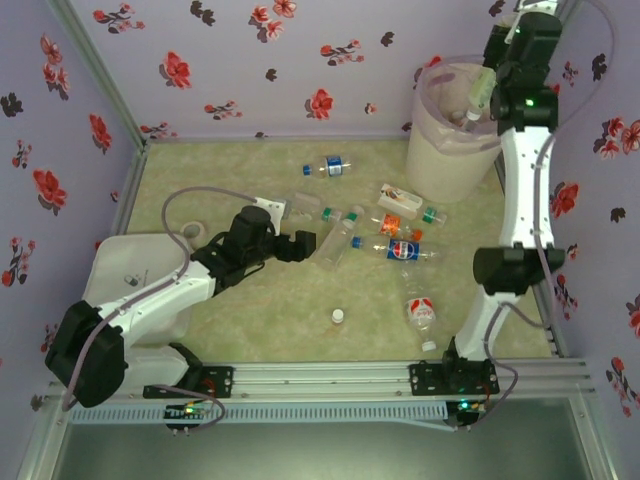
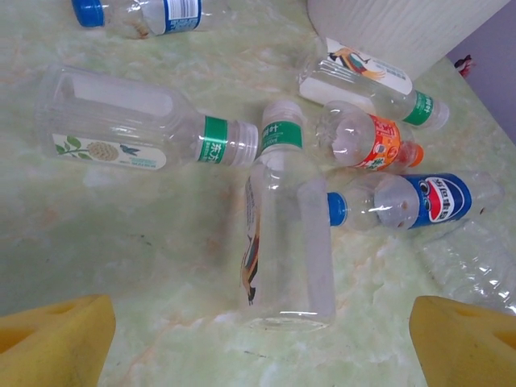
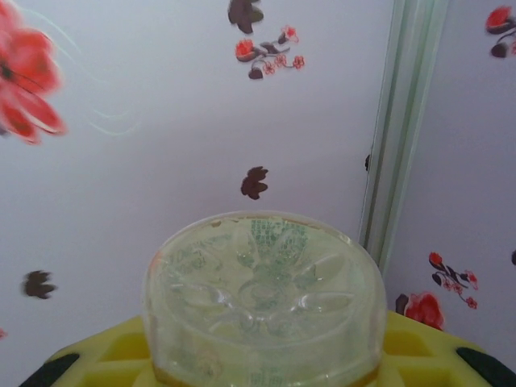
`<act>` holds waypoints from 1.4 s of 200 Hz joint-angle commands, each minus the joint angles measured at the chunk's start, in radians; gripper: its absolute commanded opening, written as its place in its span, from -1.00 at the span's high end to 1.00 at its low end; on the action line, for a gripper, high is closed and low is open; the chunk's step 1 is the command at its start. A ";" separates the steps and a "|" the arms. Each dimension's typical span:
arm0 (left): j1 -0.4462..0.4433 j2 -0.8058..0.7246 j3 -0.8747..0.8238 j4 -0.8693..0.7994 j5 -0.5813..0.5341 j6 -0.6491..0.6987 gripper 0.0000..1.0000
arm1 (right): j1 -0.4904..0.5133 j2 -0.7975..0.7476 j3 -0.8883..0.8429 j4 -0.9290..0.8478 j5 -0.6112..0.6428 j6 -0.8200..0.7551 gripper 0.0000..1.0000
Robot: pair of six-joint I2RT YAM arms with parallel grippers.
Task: Put the plastic bottles in the bin
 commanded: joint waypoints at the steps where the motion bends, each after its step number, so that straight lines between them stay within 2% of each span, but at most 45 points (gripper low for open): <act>1: -0.013 -0.010 0.021 -0.046 -0.048 -0.016 -0.89 | -0.011 0.120 0.150 -0.088 0.030 -0.042 1.00; 68: -0.065 0.078 0.121 -0.148 -0.087 0.016 -0.83 | -0.014 0.254 0.078 -0.246 -0.085 0.038 1.00; 110: -0.109 0.175 0.206 -0.232 -0.126 0.061 -0.90 | -0.025 0.326 0.066 -0.364 -0.162 0.108 1.00; 119: -0.119 0.196 0.220 -0.244 -0.133 0.071 -0.91 | -0.027 0.331 0.059 -0.369 -0.166 0.118 0.84; 132: -0.131 0.222 0.237 -0.255 -0.144 0.084 -0.94 | -0.029 0.329 0.050 -0.368 -0.156 0.119 0.42; 140: -0.135 0.234 0.245 -0.261 -0.148 0.088 -0.95 | -0.032 0.324 0.052 -0.367 -0.150 0.117 0.23; 189: -0.141 0.304 0.280 -0.271 -0.144 0.107 -1.00 | -0.065 0.239 0.123 -0.393 -0.177 0.147 -0.58; 224: -0.148 0.367 0.338 -0.312 -0.140 0.141 -1.00 | -0.081 0.114 0.119 -0.398 -0.199 0.159 -0.86; 248: -0.155 0.429 0.398 -0.358 -0.130 0.154 -0.99 | -0.085 0.013 0.085 -0.414 -0.219 0.167 -0.91; 280: -0.171 0.514 0.468 -0.406 -0.130 0.181 -0.99 | -0.085 -0.184 -0.142 -0.396 -0.312 0.204 -0.94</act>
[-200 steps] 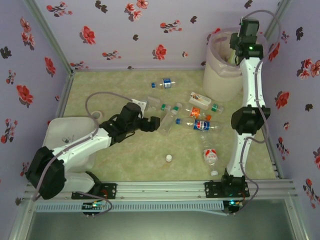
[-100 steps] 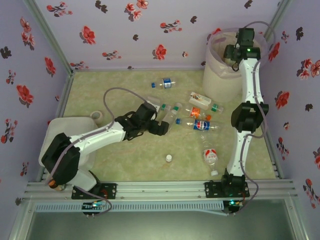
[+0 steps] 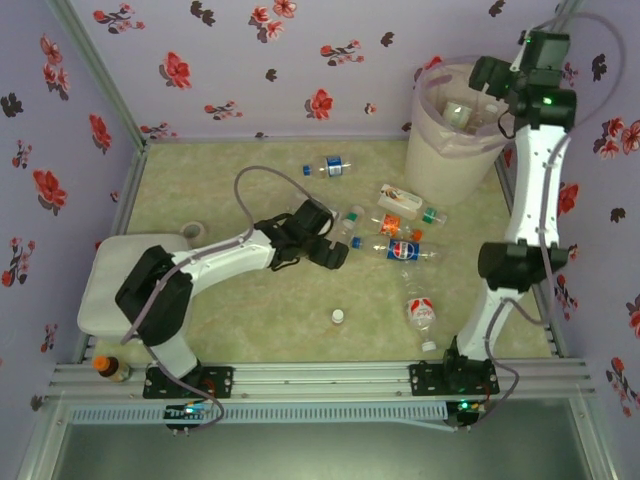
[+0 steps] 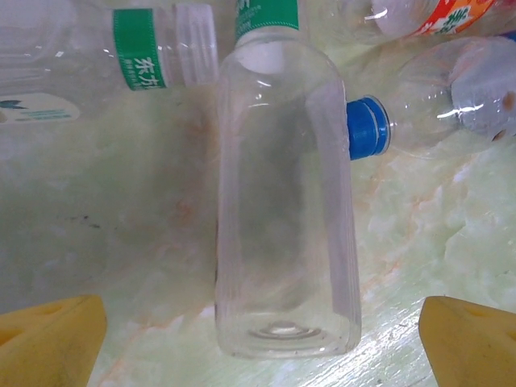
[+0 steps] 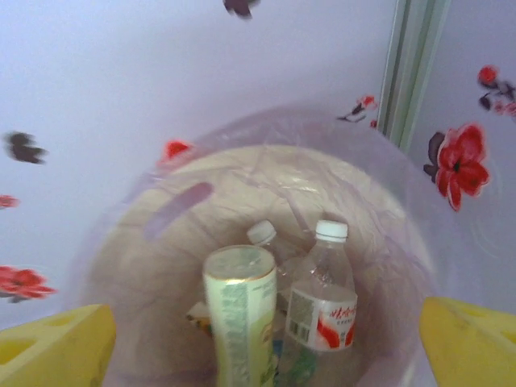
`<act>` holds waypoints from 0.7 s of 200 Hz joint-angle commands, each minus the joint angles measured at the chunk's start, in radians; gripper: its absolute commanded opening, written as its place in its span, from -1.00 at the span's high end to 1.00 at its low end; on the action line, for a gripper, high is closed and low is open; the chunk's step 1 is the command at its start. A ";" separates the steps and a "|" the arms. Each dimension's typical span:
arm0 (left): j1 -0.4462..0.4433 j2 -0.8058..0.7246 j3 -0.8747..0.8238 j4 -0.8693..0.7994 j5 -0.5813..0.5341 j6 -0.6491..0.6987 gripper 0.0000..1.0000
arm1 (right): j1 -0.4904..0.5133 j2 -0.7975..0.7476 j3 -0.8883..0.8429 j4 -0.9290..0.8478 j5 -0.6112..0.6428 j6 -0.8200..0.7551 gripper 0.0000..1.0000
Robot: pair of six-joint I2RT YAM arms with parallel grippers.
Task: Put the plastic bottles in the bin
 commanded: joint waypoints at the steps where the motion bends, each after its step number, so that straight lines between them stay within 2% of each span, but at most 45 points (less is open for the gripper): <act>1: -0.017 0.060 0.067 -0.080 -0.010 0.050 -0.99 | -0.002 -0.134 -0.143 -0.006 -0.086 0.041 -0.94; 31: -0.029 0.144 0.151 -0.167 -0.031 0.073 -1.00 | -0.001 -0.330 -0.386 0.022 -0.147 0.065 -0.93; 45: -0.031 0.178 0.179 -0.190 -0.033 0.078 -0.94 | -0.001 -0.413 -0.499 0.048 -0.179 0.085 -0.92; 80: -0.036 0.220 0.202 -0.212 -0.031 0.087 -0.63 | -0.002 -0.589 -0.773 0.148 -0.296 0.168 -0.91; 110: -0.037 0.209 0.168 -0.180 -0.018 0.096 -0.26 | 0.002 -0.696 -1.016 0.305 -0.439 0.320 -0.88; 140: -0.037 0.158 0.134 -0.168 -0.021 0.088 -0.02 | 0.023 -0.799 -1.214 0.434 -0.470 0.435 -0.86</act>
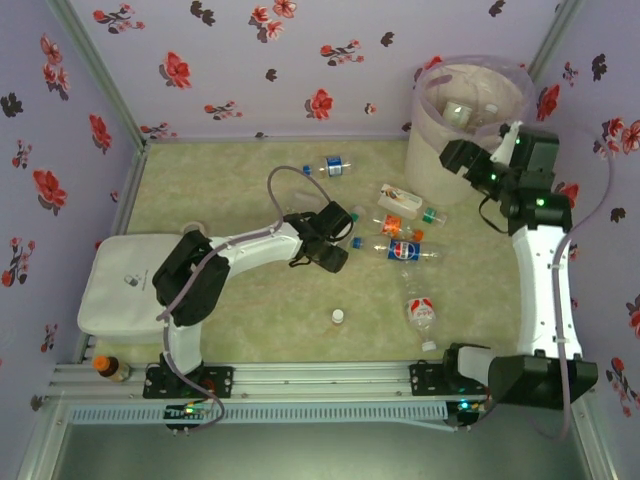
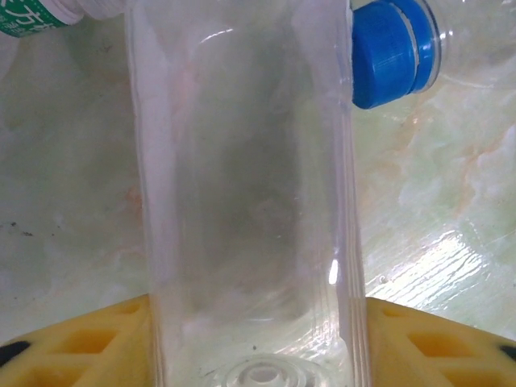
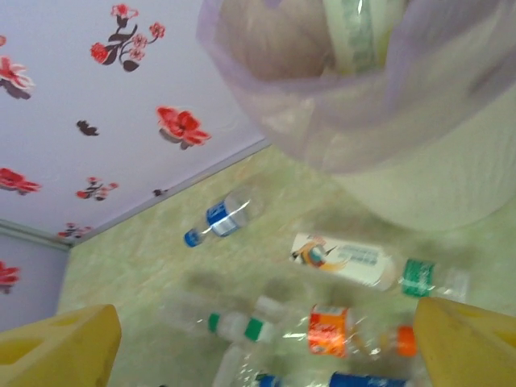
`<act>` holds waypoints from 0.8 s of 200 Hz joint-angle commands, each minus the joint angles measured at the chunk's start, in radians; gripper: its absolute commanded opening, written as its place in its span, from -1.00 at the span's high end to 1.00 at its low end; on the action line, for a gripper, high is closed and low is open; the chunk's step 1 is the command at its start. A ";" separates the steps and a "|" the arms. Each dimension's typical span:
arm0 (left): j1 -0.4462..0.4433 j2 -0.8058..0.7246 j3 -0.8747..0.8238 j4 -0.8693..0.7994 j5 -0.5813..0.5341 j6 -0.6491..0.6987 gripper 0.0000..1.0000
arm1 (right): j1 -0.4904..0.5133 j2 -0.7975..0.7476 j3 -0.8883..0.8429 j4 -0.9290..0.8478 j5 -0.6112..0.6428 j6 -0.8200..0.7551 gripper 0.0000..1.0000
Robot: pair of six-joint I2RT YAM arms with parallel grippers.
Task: Put the plastic bottles in the bin
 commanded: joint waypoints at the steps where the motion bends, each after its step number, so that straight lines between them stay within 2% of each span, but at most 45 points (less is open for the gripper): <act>1: -0.008 -0.050 -0.037 -0.004 -0.009 0.007 -0.01 | 0.016 -0.073 -0.113 0.165 -0.086 0.144 -0.86; 13: -0.007 -0.085 -0.058 0.011 -0.013 0.001 0.10 | 0.029 -0.102 -0.161 0.205 -0.093 0.185 -0.85; 41: 0.000 -0.171 -0.107 0.050 -0.019 -0.015 0.15 | 0.085 -0.121 -0.220 0.259 -0.105 0.235 -0.78; 91: 0.035 -0.364 -0.230 0.166 -0.020 -0.053 0.26 | 0.185 -0.098 -0.291 0.376 -0.091 0.314 -0.50; 135: 0.124 -0.550 -0.383 0.277 0.093 -0.096 0.40 | 0.346 0.006 -0.321 0.461 -0.051 0.339 -0.34; 160: 0.142 -0.648 -0.501 0.409 0.161 -0.113 0.45 | 0.421 0.096 -0.317 0.546 -0.070 0.362 -0.31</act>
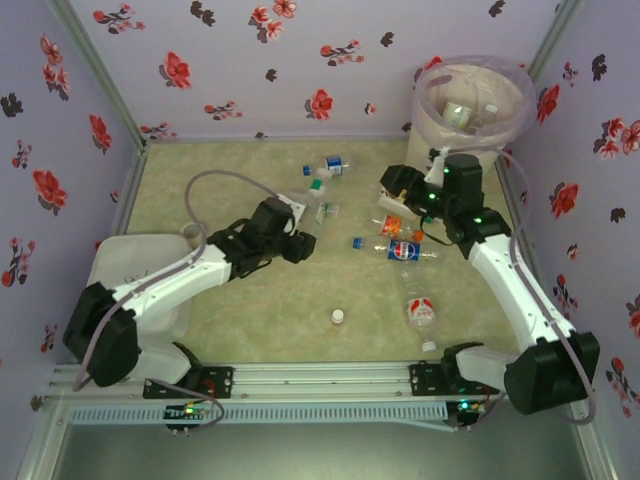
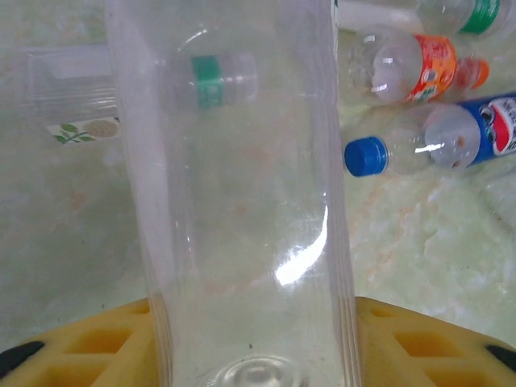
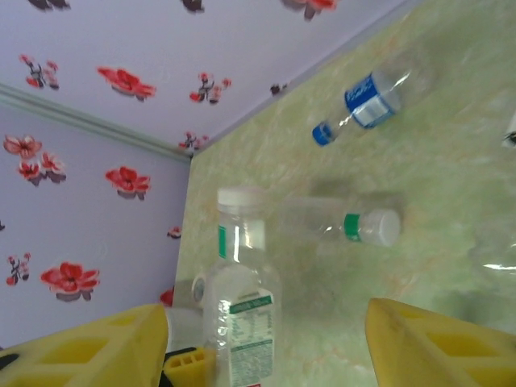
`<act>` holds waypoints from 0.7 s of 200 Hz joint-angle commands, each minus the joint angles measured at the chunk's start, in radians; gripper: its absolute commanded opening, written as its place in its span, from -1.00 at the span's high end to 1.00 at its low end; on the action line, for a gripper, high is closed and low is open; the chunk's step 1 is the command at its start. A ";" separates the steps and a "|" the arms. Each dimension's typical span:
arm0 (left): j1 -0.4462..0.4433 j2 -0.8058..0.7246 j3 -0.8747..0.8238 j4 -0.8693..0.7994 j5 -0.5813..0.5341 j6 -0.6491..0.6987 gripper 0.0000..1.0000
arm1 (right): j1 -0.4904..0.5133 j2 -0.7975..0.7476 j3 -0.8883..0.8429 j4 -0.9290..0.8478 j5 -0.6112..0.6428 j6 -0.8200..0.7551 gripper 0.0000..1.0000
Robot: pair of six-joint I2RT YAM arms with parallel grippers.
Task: Put the plastic bottles in the bin
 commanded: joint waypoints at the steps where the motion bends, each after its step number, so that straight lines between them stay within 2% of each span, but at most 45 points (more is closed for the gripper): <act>1: 0.010 -0.083 -0.092 0.157 0.094 -0.040 0.44 | 0.054 0.069 -0.007 0.126 -0.007 0.040 -0.31; 21: 0.020 -0.132 -0.158 0.250 0.147 -0.046 0.44 | 0.102 0.149 0.003 0.227 -0.056 0.076 -0.39; 45: 0.024 -0.138 -0.185 0.300 0.195 -0.046 0.45 | 0.162 0.246 0.061 0.265 -0.101 0.089 -0.68; 73: 0.024 -0.123 -0.189 0.347 0.262 -0.043 0.45 | 0.207 0.332 0.121 0.250 -0.074 0.077 -0.70; 89: 0.024 -0.118 -0.194 0.372 0.287 -0.048 0.44 | 0.209 0.359 0.132 0.263 -0.065 0.073 -0.57; 108: 0.024 -0.096 -0.165 0.318 0.313 -0.033 0.44 | 0.209 0.369 0.147 0.259 -0.087 0.070 -0.33; 129: 0.022 -0.082 -0.161 0.319 0.335 -0.026 0.44 | 0.209 0.354 0.146 0.211 -0.073 0.037 0.03; 140: 0.024 -0.076 -0.158 0.320 0.336 -0.024 0.43 | 0.209 0.335 0.136 0.189 -0.053 0.022 0.15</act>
